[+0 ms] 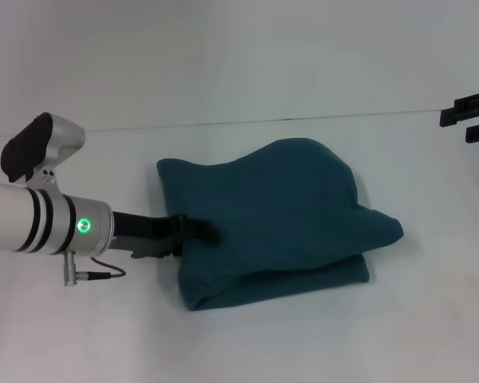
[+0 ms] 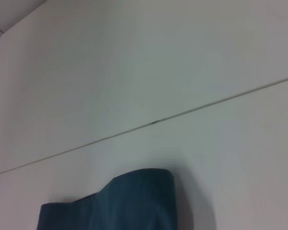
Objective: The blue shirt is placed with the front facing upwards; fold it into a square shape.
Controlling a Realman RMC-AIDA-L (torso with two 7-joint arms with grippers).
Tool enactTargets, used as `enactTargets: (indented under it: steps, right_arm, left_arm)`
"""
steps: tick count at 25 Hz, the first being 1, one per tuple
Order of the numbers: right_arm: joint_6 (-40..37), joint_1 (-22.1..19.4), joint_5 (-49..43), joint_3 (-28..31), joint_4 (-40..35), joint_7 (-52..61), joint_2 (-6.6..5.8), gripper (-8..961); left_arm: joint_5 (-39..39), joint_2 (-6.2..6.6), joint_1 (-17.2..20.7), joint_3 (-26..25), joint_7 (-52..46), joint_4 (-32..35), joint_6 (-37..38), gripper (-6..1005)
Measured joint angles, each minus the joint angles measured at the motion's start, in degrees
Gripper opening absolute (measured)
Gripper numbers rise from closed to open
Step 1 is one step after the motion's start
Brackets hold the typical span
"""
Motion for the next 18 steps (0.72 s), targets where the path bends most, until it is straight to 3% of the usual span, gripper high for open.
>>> enactTargets:
  steps: [9, 18]
  right_arm:
    - [-0.55, -0.26, 0.3, 0.43, 0.0, -0.54, 0.04, 654]
    - [-0.48, -0.3, 0.36, 0.44, 0.0, -0.66, 0.04, 654]
  left_arm:
    - [-0.67, -0.45, 0.74, -0.25, 0.42, 2.38, 2.37, 670]
    - [-2.49, -0.76, 1.36, -0.41, 0.76, 3.83, 6.64, 318]
